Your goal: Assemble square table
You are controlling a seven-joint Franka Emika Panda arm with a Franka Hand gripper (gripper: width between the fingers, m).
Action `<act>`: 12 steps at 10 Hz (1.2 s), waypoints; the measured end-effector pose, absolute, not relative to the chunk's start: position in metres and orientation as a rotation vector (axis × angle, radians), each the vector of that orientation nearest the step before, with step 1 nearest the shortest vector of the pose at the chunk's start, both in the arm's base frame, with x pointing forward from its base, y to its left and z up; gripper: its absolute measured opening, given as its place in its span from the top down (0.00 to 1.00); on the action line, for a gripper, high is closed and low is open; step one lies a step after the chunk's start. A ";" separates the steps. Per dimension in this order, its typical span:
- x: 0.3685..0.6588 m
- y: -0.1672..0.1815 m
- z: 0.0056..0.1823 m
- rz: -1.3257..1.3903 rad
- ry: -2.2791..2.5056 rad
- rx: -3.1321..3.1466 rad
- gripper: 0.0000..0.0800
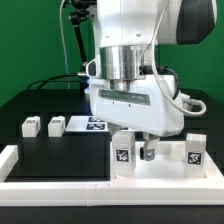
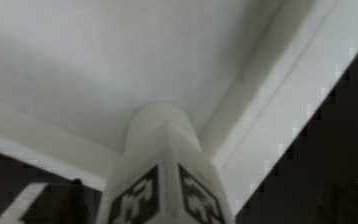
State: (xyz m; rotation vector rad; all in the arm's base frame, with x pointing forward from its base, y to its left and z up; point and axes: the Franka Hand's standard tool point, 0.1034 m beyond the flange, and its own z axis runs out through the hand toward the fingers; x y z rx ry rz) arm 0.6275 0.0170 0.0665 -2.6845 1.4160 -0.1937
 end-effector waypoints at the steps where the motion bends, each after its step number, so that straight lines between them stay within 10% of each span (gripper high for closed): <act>1: 0.628 0.017 0.066 -0.200 1.316 -2.740 0.19; 6: 0.630 0.014 0.071 -0.241 0.610 -3.033 0.19; 10: 0.628 0.009 0.069 -0.232 0.770 -2.994 0.63; 12: 0.628 0.008 0.069 -0.225 0.992 -2.918 0.63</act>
Offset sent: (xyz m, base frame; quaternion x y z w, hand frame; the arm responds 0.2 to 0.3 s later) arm 0.0007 0.0169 0.0148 -0.0126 -0.0089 -0.4109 0.9115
